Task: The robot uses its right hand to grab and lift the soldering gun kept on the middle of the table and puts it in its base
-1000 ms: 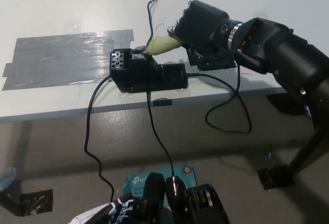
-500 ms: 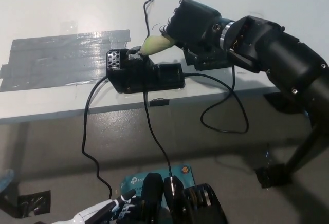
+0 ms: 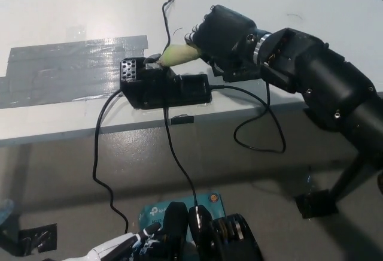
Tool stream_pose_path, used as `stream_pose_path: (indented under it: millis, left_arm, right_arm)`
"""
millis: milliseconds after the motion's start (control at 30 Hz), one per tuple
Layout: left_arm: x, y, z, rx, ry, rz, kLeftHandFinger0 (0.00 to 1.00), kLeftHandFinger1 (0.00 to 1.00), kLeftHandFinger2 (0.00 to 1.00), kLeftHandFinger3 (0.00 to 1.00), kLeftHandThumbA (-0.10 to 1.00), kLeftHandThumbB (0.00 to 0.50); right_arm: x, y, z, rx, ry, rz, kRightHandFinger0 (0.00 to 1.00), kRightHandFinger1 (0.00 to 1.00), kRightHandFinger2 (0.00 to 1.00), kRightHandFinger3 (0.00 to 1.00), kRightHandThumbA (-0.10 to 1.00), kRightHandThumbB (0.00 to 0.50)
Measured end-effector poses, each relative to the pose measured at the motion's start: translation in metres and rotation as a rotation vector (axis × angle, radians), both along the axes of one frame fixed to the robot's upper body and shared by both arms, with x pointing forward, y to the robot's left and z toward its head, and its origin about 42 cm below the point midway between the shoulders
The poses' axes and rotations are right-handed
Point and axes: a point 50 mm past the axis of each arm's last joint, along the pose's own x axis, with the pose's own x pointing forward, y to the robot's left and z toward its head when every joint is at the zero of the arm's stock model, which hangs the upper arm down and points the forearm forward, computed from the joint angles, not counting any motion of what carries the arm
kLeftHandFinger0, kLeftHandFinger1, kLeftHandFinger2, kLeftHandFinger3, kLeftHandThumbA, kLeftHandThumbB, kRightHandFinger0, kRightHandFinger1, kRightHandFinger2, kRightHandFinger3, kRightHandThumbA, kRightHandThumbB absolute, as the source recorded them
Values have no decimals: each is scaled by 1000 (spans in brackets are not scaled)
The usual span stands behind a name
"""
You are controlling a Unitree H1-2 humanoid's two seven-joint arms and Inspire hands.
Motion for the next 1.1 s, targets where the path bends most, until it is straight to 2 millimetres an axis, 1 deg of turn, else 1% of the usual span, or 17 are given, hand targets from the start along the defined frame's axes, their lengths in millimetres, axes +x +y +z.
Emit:
stream_pose_path:
  millis: [33,67,100,133,167,200,233,267,300,333,367,400,500,700,733,833,1100]
  left_arm:
    - [0,0,0,0,0,0,1000,1000,927,1000,1000,490]
    - [0,0,0,0,0,0,1000,1000,919,1000,1000,498]
    - [0,0,0,0,0,0,1000,1000,915,1000,1000,500]
    - [0,0,0,0,0,0,1000,1000,897,1000,1000,483]
    - [0,0,0,0,0,0,1000,1000,899,1000,1000,480]
    - [0,0,0,0,-1,0,1000,1000,900,1000,1000,480]
    - [0,0,0,0,0,0,1000,1000,899,1000,1000,480]
    - [0,0,0,0,-1,0,1000,1000,887,1000,1000,476]
    - [0,0,0,0,-1,0,1000,1000,887,1000,1000,475]
    - [0,0,0,0,-1,0,1000,1000,887,1000,1000,476]
    - [0,0,0,0,-1,0,1000,1000,913,1000,1000,473]
    - [0,0,0,0,-1,0,1000,1000,892,1000,1000,477]
    - [0,0,0,0,-1,0,1000,1000,892,1000,1000,459]
    - [0,0,0,0,0,1,1000,1000,908,1000,1000,480]
    - [0,0,0,0,1,1,1000,1000,908,1000,1000,464]
    - [-2,1,-1,2,5,3,1000,1000,878,1000,1000,457]
    - [-2,3,-2,2,7,9,1000,1000,839,1000,1000,483]
  right_arm:
    - [1,0,-1,6,9,-7,4,195,618,1000,-100,119]
    - [1,1,-1,10,16,-13,25,214,625,1000,-100,91]
    - [2,2,-2,15,25,-22,4,187,564,1000,-100,78]
    - [3,2,-3,18,33,-30,407,610,959,1000,65,147]
    - [4,2,-4,20,39,-35,643,797,998,1000,110,147]
    - [4,2,-7,9,39,-34,664,806,992,1000,113,151]
    - [4,2,-8,4,36,-33,1000,1000,1000,1000,499,335]
    - [3,3,-8,-12,24,-31,1000,1000,1000,1000,602,474]
    - [2,4,-9,-33,9,-27,1000,1000,1000,1000,626,496]
    - [1,4,-9,-54,-4,-25,1000,1000,1000,1000,643,500]
    - [0,5,-9,-73,-23,-26,1000,1000,1000,1000,734,500]
    - [0,7,-8,-92,-37,-27,1000,1000,1000,1000,773,500]
    - [-1,11,-7,-148,-76,-35,1000,1000,1000,1000,779,500]
    - [-11,34,-6,-168,-122,2,1000,1000,1000,1000,745,500]
    - [-13,37,-6,-167,-126,7,1000,1000,1000,1000,743,500]
    - [-17,44,-3,-164,-143,20,1000,1000,1000,1000,762,500]
    - [-31,53,8,-130,-154,26,1000,1000,1000,1000,775,500]
